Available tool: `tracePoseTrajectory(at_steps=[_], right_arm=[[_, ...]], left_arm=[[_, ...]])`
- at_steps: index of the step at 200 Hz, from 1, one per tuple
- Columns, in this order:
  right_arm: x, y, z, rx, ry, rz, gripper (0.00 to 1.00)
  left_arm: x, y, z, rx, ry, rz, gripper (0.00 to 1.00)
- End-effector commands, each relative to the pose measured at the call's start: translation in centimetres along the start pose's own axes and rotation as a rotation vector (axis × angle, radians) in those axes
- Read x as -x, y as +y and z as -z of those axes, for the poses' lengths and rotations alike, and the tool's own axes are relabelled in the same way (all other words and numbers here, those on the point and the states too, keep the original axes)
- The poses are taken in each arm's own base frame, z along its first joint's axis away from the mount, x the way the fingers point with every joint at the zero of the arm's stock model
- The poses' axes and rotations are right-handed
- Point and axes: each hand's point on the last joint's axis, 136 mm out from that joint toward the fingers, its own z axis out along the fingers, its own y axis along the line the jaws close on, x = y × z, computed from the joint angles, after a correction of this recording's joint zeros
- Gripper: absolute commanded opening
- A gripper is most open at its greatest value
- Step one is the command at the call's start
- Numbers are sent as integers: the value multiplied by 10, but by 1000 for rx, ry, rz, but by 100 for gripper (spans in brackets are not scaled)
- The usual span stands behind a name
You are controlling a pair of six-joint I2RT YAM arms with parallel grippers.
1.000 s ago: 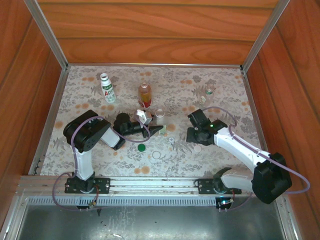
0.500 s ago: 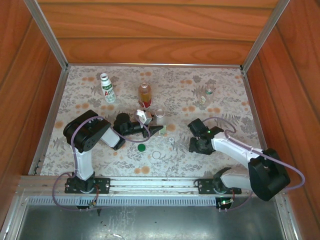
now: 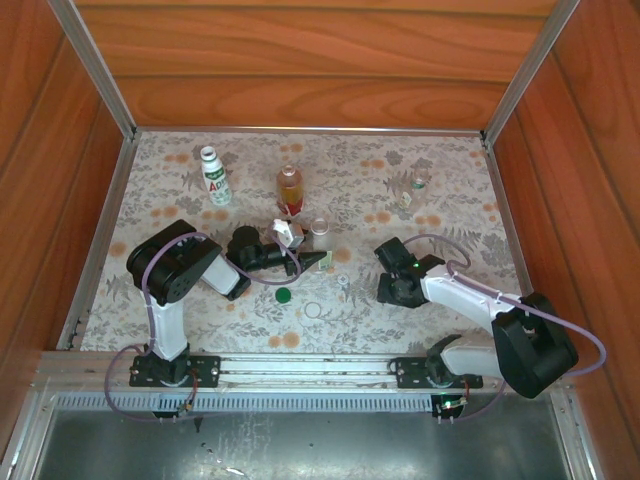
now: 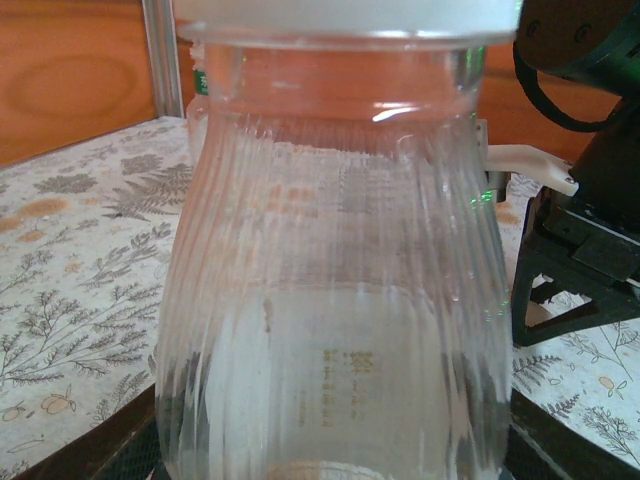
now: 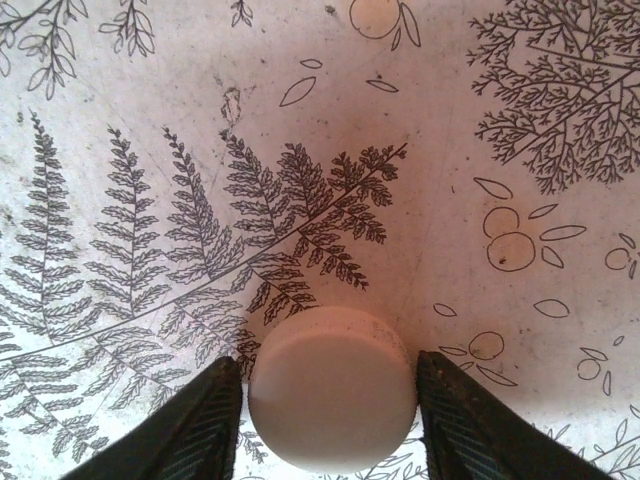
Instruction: Screw on the bottle caps
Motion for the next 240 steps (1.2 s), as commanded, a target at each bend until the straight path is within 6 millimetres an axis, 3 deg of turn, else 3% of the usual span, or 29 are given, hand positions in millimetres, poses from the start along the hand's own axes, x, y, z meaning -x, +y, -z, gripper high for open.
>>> tracePoseTrajectory(at_steps=[1,29,77,210,240], right_arm=[[-2,-5,-2,-20,-2,-8,46],[0,-1,3,-4,1,8,43],[12,20,31,56,15,103,43],[79,116,173,291,-172,366,44],[89,139,193,344,-202,415,44]], left_arm=[[4,-4,3,-25,-9,10,60],[4,-5,4,-26,-9,9,60],[3,-4,4,-24,-8,8,60],[2,-4,1,-35,-6,2,60],[0,-5,1,-36,-3,-1,60]])
